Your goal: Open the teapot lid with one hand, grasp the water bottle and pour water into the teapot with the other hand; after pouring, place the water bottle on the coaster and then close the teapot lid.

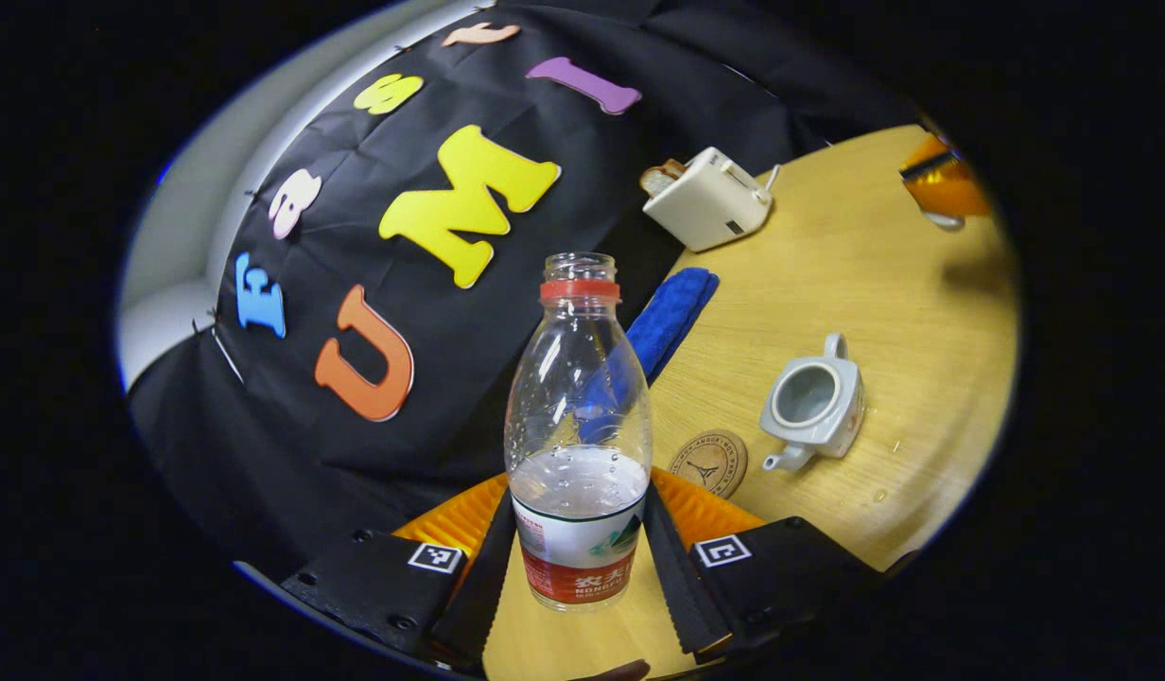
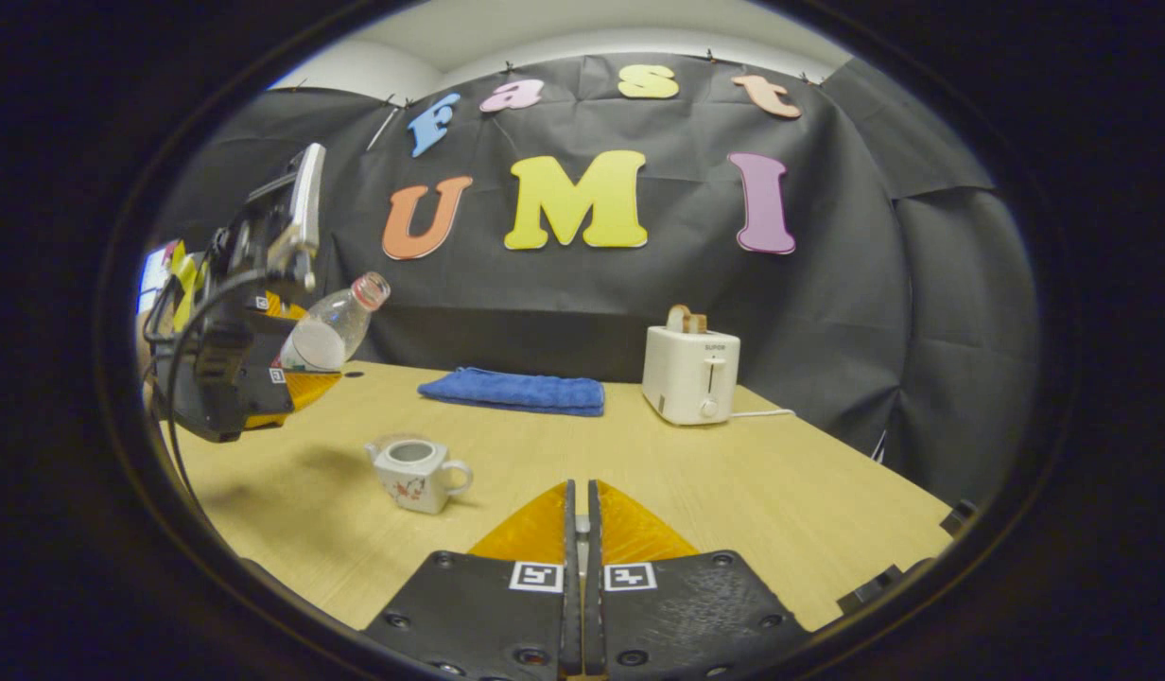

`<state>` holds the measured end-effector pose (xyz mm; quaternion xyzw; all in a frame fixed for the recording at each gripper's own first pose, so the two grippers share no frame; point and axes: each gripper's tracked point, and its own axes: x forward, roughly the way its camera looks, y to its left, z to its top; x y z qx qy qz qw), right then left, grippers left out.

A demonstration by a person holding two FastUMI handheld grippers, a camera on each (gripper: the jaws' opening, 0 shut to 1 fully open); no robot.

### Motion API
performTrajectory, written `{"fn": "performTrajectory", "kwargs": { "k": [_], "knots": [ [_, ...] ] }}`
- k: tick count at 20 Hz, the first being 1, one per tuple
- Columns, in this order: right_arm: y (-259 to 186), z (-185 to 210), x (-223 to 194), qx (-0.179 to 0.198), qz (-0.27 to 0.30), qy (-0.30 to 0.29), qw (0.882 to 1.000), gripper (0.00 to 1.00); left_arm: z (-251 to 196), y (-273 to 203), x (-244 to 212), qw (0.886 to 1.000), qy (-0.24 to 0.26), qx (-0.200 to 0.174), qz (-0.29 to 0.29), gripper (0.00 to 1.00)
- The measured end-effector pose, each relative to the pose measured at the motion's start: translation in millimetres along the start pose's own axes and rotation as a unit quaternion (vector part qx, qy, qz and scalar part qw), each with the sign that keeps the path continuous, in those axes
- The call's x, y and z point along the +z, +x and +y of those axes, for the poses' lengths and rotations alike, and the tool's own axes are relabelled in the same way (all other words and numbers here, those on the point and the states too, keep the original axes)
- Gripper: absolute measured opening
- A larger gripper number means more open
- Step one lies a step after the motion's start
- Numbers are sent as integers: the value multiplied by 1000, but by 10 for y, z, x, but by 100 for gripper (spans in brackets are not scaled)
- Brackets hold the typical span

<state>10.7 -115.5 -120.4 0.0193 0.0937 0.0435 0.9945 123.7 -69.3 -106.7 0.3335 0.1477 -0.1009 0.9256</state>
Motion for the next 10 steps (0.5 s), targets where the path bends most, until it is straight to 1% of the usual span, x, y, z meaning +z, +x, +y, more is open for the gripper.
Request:
{"fn": "performTrajectory", "kwargs": {
  "k": [3, 4, 7, 8, 10],
  "knots": [
    [19, 19, -20, 1, 1, 0, 1000, 1, 36, -30, -16, 998, -57, 18, -8, 74],
    [18, 19, -34, 1, 2, 0, 1000, 1, 42, -30, -9, 996, -88, 22, -16, 74],
    [42, 42, -87, 0, 10, -5, 1000, 1, -78, -40, 54, 980, -196, 13, -37, 74],
    [42, 58, -83, 1, 10, -8, 1000, 1, -94, -25, 67, 974, -223, 12, -43, 74],
    [16, 93, -55, 3, 6, -13, 1000, 1, -71, 31, 121, 964, -261, 16, -54, 74]
  ]
}}
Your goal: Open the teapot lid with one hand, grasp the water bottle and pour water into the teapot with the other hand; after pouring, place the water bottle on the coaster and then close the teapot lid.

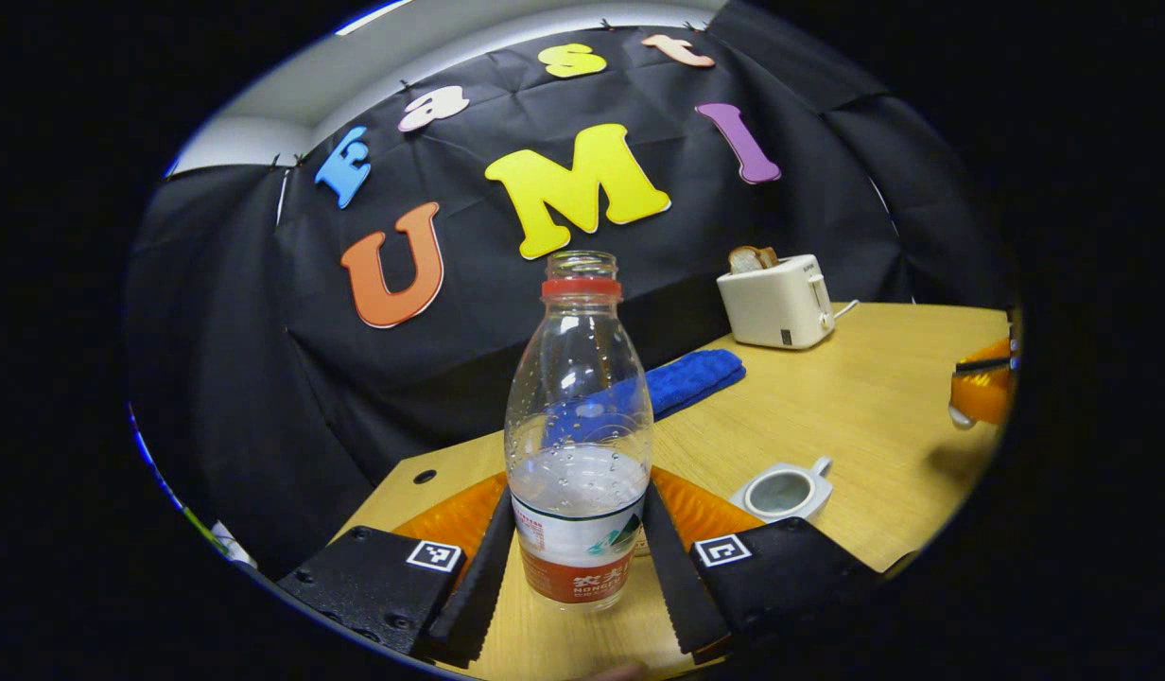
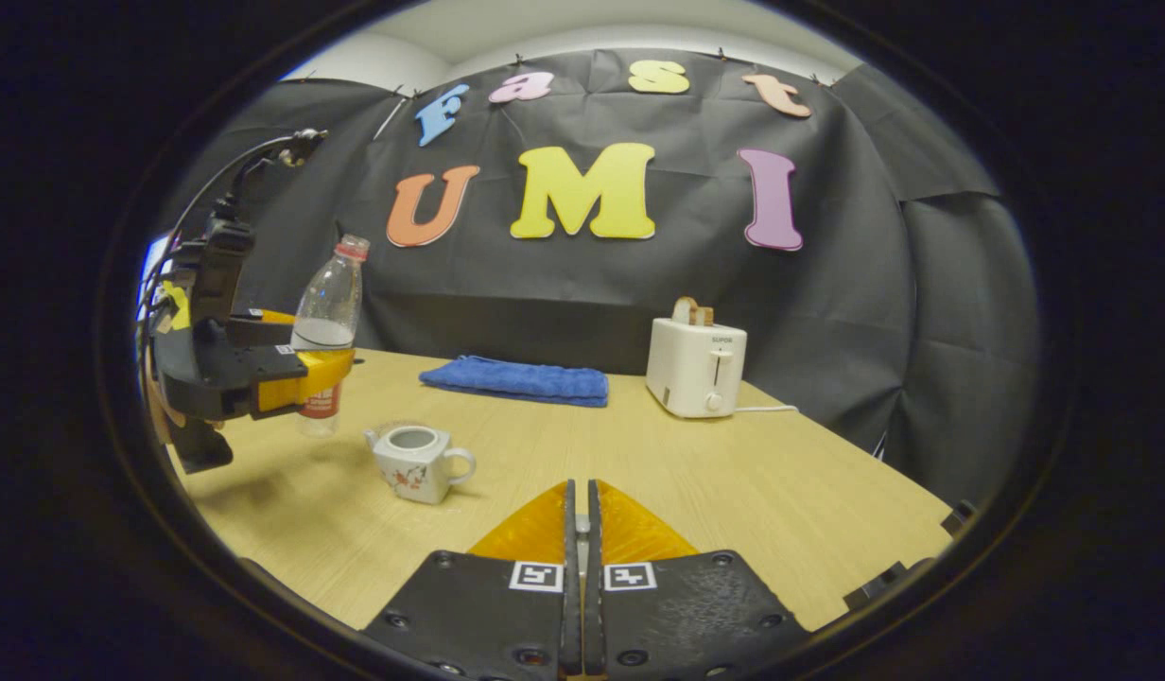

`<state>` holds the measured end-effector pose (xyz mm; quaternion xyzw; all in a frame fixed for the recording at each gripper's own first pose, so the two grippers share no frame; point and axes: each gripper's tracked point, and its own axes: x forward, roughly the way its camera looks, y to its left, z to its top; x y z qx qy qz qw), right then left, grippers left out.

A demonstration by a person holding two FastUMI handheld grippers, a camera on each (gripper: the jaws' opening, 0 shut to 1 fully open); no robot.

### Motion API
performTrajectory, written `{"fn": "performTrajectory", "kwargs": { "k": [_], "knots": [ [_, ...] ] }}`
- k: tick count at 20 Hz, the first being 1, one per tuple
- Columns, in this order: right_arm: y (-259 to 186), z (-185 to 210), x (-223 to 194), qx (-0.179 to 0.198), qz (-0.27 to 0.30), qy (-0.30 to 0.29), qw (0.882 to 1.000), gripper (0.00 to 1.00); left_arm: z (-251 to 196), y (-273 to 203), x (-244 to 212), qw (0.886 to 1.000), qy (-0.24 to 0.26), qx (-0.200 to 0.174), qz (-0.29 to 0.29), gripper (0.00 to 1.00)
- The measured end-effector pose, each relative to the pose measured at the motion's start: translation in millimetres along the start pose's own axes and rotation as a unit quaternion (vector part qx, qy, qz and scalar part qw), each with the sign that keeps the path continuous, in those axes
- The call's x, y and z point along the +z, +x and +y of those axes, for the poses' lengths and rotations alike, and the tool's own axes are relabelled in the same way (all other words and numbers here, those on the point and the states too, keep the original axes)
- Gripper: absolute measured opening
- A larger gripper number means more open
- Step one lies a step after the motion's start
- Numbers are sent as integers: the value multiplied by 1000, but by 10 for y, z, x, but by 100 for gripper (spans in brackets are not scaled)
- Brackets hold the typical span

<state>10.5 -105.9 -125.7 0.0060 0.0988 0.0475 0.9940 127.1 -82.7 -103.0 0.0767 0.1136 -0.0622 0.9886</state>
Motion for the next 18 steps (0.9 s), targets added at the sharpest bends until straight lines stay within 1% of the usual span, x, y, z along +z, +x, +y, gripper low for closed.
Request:
{"fn": "performTrajectory", "kwargs": {
  "k": [4, 6, 8, 9, 10, 12, 15, 18],
  "knots": [
    [-71, 112, 31, 19, -1, 2, 1000, 1, -23, 161, 5, 997, -77, -8, -1, 75],
    [-90, 173, 40, 28, -4, -1, 1000, 1, -50, 260, 61, 995, -100, -14, -12, 76],
    [-114, 138, 58, 20, -11, -7, 1000, 1, -52, 387, 121, 993, -117, -13, -25, 76],
    [-119, 128, 48, 18, -12, -9, 1000, 1, -113, 461, 99, 991, -130, -18, -22, 76],
    [-114, 151, 45, 21, -13, -9, 1000, 1, -157, 533, 79, 990, -137, -22, -18, 76],
    [-108, 183, 24, 23, -12, -10, 1000, 1, -191, 619, 81, 990, -140, -18, -19, 76],
    [-71, 188, -39, 24, -7, -19, 1000, 1, -270, 691, 106, 988, -146, -29, -29, 78],
    [-28, 214, -142, 28, 7, -18, 999, 1, -238, 757, 51, 990, -139, -20, -27, 78]
  ]
}}
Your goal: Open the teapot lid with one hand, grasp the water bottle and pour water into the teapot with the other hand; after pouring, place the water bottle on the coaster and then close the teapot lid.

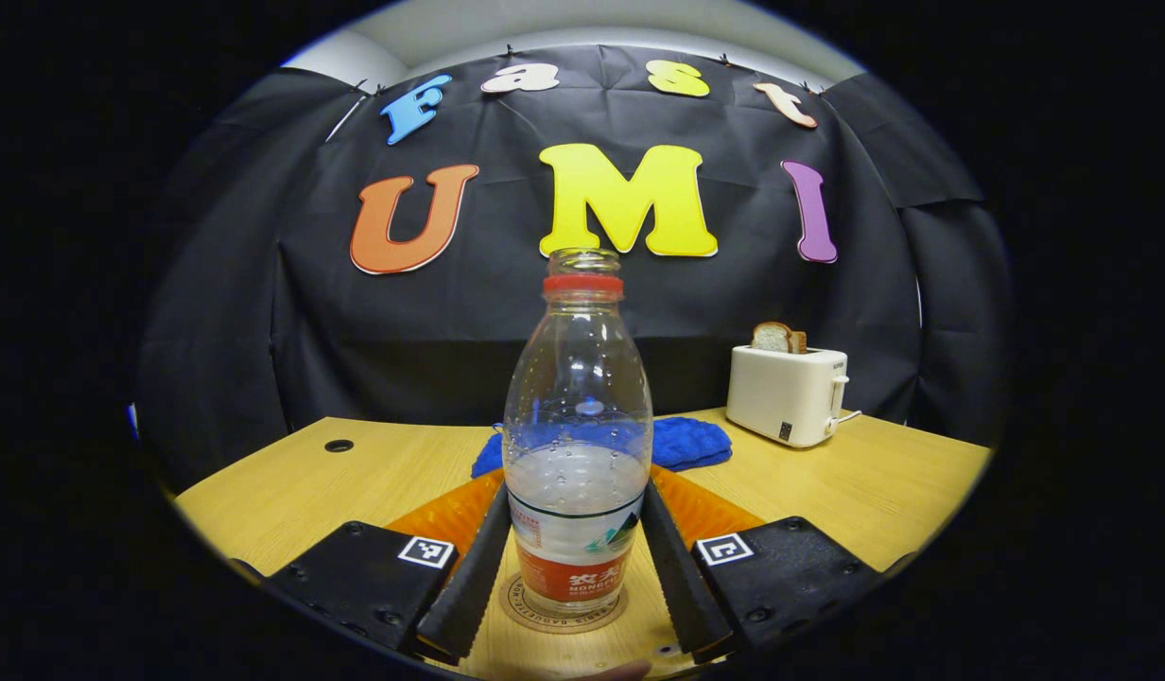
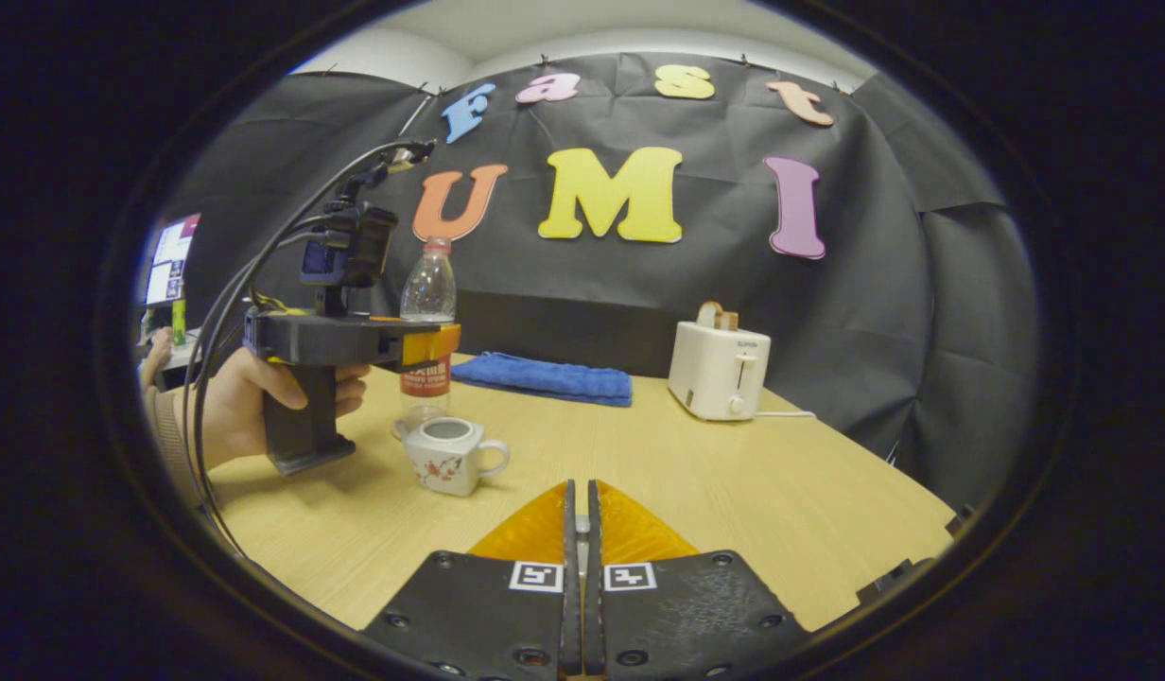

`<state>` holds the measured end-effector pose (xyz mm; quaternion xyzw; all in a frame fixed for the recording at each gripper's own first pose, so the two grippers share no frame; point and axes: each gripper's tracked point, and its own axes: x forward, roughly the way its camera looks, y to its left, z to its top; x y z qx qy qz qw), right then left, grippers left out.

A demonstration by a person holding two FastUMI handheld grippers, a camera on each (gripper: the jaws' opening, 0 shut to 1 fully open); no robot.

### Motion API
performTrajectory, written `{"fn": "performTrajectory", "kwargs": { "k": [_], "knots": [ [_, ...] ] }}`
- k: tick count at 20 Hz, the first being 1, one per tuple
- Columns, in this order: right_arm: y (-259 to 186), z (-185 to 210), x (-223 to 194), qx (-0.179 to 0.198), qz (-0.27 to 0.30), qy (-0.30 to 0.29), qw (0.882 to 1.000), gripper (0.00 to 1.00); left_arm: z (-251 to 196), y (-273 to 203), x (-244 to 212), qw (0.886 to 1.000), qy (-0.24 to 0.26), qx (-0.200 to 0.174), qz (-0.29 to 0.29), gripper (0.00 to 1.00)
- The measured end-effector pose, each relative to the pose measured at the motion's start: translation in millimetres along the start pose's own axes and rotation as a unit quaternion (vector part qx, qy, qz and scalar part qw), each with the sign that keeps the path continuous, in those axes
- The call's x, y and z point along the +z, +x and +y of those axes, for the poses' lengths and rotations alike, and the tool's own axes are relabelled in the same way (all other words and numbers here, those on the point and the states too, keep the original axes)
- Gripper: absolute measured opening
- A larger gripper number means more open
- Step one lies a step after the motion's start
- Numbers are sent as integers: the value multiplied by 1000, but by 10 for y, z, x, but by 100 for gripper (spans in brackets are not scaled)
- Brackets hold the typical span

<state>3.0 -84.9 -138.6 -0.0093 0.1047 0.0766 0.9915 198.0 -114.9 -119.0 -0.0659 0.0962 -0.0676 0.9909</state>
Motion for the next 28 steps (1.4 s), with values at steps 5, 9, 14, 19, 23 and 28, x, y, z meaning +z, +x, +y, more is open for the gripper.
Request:
{"fn": "performTrajectory", "kwargs": {
  "k": [5, 9, 14, 19, 23, 28],
  "knots": [
    [-23, -8, 30, -3, -2, 2, 1000, 1, -9, 51, -194, 1000, -12, -11, 22, 79],
    [-38, 30, 41, 2, -5, 3, 1000, 1, 2, 34, -197, 1000, 6, -13, 19, 79],
    [-24, 59, 33, 2, -2, 0, 1000, 1, 12, 15, -226, 1000, 9, -17, 22, 94],
    [-62, 54, 73, -3, -7, -5, 1000, 1, 41, -45, -327, 999, 2, -13, 41, 97],
    [-67, 102, 120, 1, -13, 1, 1000, 2, 43, -152, -314, 999, -9, -30, 38, 96],
    [-109, 147, 213, 0, -18, 12, 1000, 1, 118, -358, -313, 999, -6, -43, 31, 97]
  ]
}}
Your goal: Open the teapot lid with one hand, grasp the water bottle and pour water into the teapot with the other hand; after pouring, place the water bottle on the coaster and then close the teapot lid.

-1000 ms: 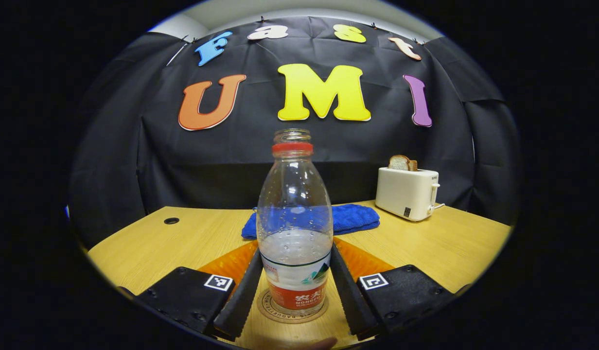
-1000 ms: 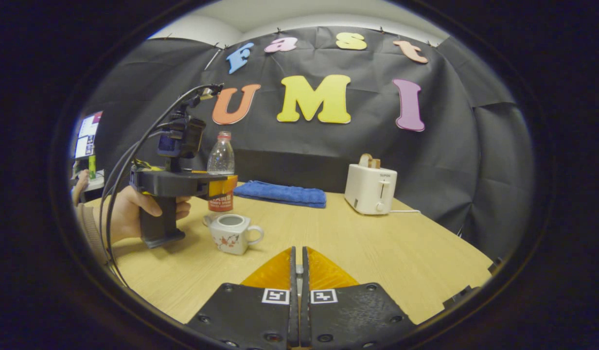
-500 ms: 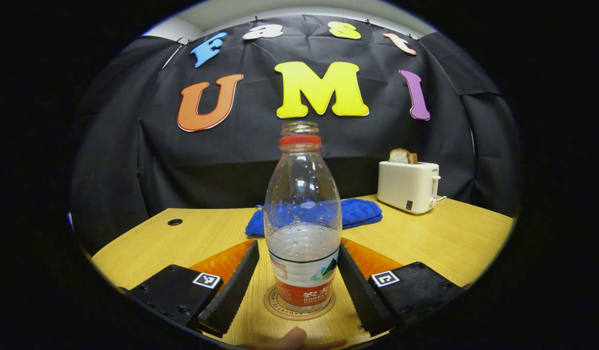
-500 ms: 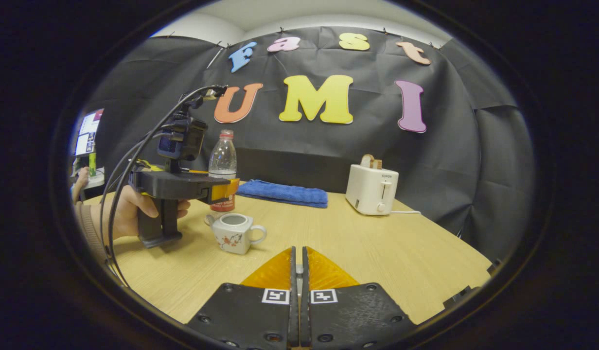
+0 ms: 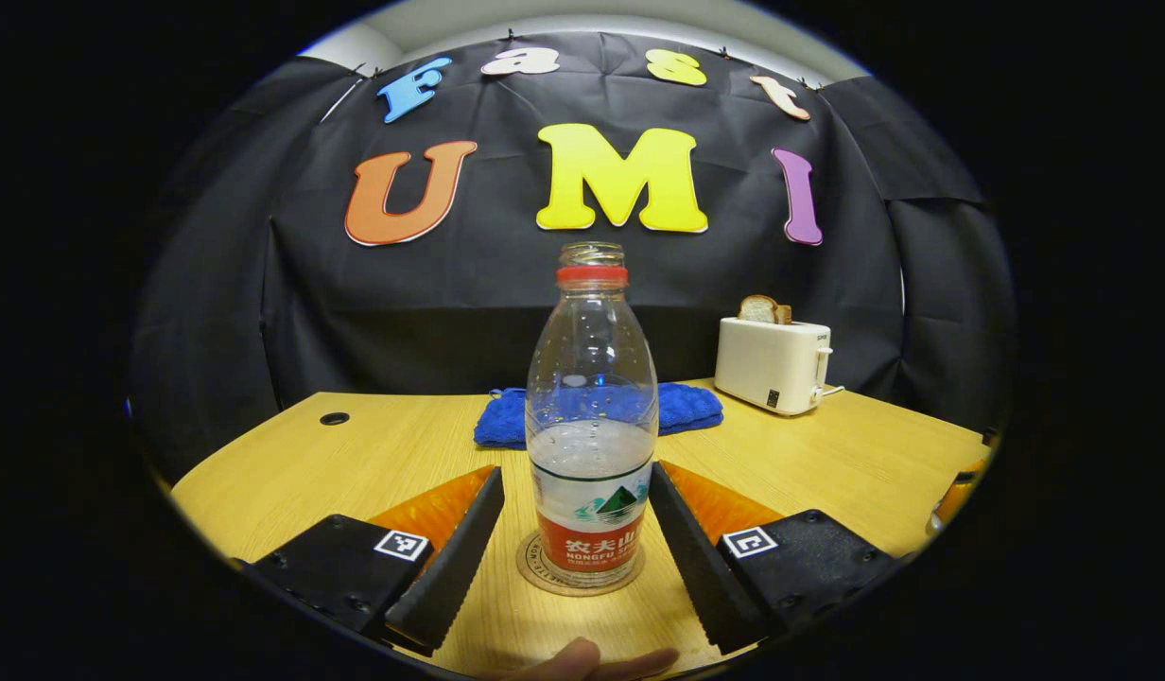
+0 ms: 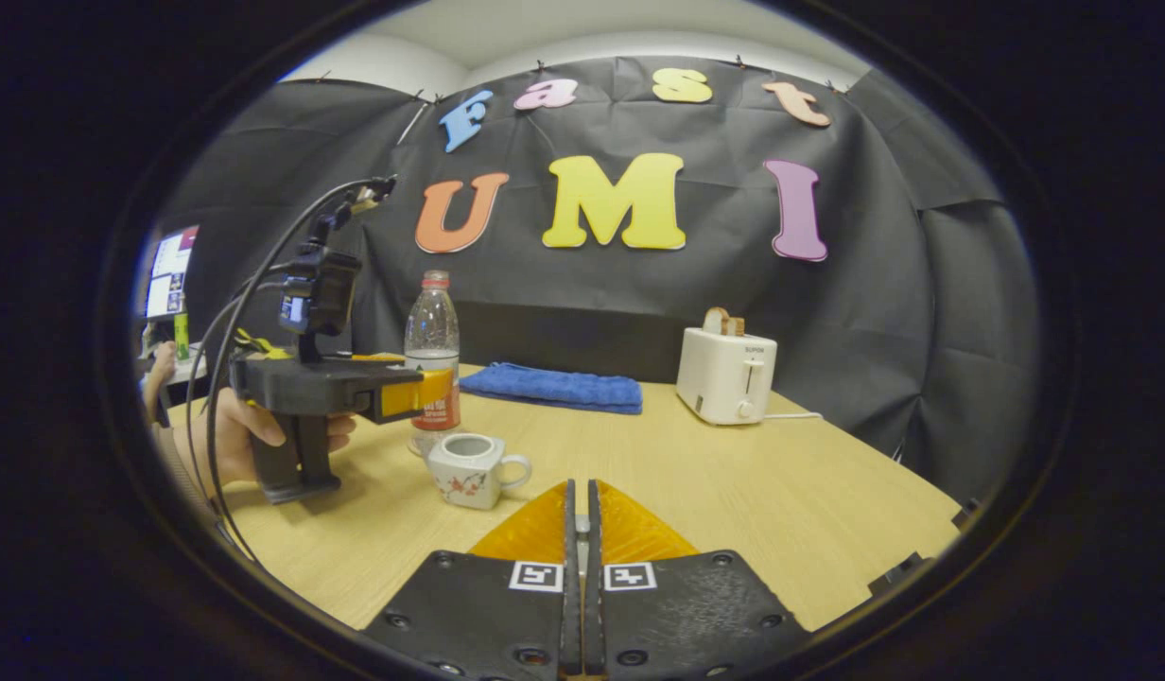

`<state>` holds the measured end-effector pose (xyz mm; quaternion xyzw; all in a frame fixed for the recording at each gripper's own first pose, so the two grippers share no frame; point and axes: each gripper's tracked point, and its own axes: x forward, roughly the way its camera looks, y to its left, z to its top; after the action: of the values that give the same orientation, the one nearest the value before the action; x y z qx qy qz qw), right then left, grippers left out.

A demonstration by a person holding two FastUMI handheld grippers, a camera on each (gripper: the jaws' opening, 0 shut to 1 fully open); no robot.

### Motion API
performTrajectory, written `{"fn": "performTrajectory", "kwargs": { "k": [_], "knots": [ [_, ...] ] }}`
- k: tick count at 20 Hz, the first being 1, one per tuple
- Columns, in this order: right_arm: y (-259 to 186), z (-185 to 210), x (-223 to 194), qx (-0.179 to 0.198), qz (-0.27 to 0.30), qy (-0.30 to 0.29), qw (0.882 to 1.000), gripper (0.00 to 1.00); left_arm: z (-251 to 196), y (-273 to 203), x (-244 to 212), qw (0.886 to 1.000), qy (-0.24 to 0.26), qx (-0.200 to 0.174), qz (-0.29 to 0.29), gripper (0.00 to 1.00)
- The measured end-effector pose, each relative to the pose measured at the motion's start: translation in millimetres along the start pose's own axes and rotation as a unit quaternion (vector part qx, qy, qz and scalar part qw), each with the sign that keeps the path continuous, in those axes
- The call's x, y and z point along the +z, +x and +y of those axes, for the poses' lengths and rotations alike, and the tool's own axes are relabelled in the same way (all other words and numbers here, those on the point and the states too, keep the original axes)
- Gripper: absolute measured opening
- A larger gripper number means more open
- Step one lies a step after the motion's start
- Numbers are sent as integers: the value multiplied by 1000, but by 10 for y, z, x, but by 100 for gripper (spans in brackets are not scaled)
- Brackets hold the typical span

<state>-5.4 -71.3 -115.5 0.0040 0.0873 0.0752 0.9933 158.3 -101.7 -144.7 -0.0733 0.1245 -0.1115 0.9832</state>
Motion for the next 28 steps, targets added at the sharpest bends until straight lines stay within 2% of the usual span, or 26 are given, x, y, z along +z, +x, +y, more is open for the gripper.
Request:
{"fn": "performTrajectory", "kwargs": {
  "k": [8, 12, 16, 19, 22, 24, 28],
  "knots": [
    [-23, 75, 106, -9, 2, -8, 1000, 1, 37, -396, -43, 1000, 6, -19, -2, 96],
    [24, 160, 281, -3, -15, -12, 1000, 1, 170, -693, -20, 1000, -7, 13, 3, 96],
    [155, 270, 452, 12, -30, -7, 999, 2, 271, -1050, 100, 999, -27, 40, -10, 96],
    [252, 342, 539, 28, -30, 4, 999, 1, 281, -1317, 226, 998, -41, 39, -25, 96],
    [350, 387, 630, 39, -31, 29, 998, 1, 298, -1518, 370, 998, -29, 40, -26, 96],
    [441, 536, 674, 63, -29, 50, 996, 0, 369, -1664, 430, 998, -21, 48, -21, 96],
    [672, 686, 718, 79, -29, 65, 994, 1, 414, -1967, 615, 998, -19, 52, -24, 96]
  ]
}}
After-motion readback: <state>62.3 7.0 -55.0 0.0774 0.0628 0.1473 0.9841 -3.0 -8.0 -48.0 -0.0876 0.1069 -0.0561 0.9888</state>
